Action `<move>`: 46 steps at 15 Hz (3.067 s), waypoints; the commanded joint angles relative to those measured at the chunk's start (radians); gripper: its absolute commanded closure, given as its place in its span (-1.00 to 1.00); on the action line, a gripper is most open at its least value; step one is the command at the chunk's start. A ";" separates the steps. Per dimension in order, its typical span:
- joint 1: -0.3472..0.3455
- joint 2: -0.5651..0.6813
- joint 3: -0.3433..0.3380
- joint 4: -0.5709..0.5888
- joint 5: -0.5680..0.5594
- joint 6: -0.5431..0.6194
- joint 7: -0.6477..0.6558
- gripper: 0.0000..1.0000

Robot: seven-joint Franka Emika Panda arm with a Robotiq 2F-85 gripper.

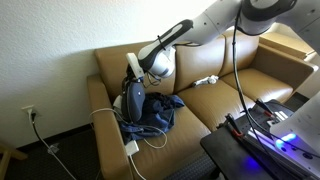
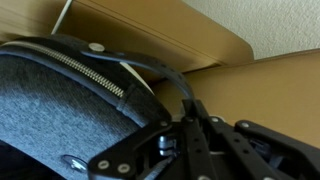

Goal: Move the black bag to the right then move it to the left

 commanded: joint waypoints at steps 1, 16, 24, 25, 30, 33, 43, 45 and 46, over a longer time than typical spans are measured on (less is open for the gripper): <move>0.079 0.104 -0.040 0.177 -0.012 0.085 -0.052 0.98; 0.414 0.239 -0.534 0.466 0.079 -0.016 0.190 0.98; 0.512 0.175 -0.787 0.450 0.062 -0.335 0.369 0.12; 0.503 0.156 -0.774 0.455 0.050 -0.410 0.366 -0.05; 0.439 0.064 -0.694 0.475 0.010 -0.689 0.366 -0.71; 0.423 0.035 -0.695 0.476 0.017 -0.766 0.377 -1.00; 0.463 0.189 -0.695 0.502 0.049 -0.526 0.439 -0.96; 0.461 0.227 -0.677 0.526 -0.065 -0.387 0.497 -1.00; 0.468 0.245 -0.682 0.535 -0.089 -0.326 0.516 -1.00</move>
